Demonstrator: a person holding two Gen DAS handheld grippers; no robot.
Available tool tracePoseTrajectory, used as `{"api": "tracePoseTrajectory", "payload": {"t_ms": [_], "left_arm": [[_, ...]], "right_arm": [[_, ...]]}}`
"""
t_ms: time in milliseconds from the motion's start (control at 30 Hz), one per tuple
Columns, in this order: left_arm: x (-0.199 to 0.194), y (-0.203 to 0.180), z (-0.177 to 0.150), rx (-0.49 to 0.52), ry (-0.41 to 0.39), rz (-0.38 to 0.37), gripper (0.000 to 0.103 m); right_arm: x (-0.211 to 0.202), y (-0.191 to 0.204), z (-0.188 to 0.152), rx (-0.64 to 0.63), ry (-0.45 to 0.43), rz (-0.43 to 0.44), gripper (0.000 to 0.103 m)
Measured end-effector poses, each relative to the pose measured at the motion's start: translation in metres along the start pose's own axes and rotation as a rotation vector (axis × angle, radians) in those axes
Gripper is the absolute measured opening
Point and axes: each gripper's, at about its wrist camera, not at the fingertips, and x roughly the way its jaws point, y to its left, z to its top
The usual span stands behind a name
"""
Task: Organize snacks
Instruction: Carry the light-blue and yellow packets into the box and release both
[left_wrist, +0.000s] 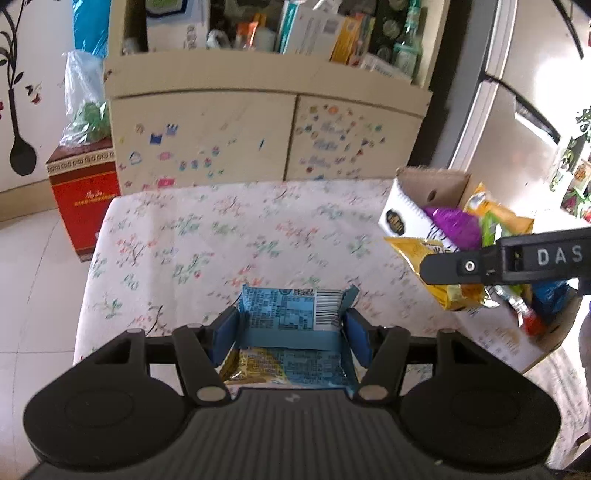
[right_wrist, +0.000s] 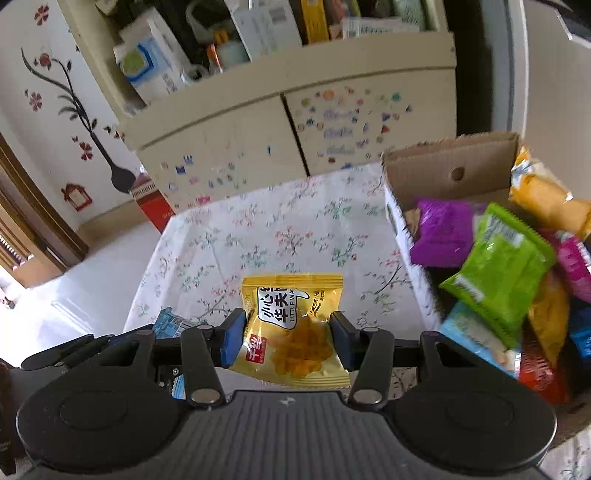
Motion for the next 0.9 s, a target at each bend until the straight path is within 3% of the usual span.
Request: {"api": "tracePoseTrajectory", "payload": {"t_ms": [367, 900], "left_arm": [[-0.006, -0.024, 0.033, 0.007, -0.066, -0.054, 0.061], [0.007, -0.114, 0.085, 0.115, -0.126, -0.246, 0.062]], "right_arm": [[-0.047, -0.032, 0.014, 0.066, -0.143, -0.029, 0.057], [-0.108, -0.108, 0.031, 0.279, -0.359, -0.130, 0.057]]}}
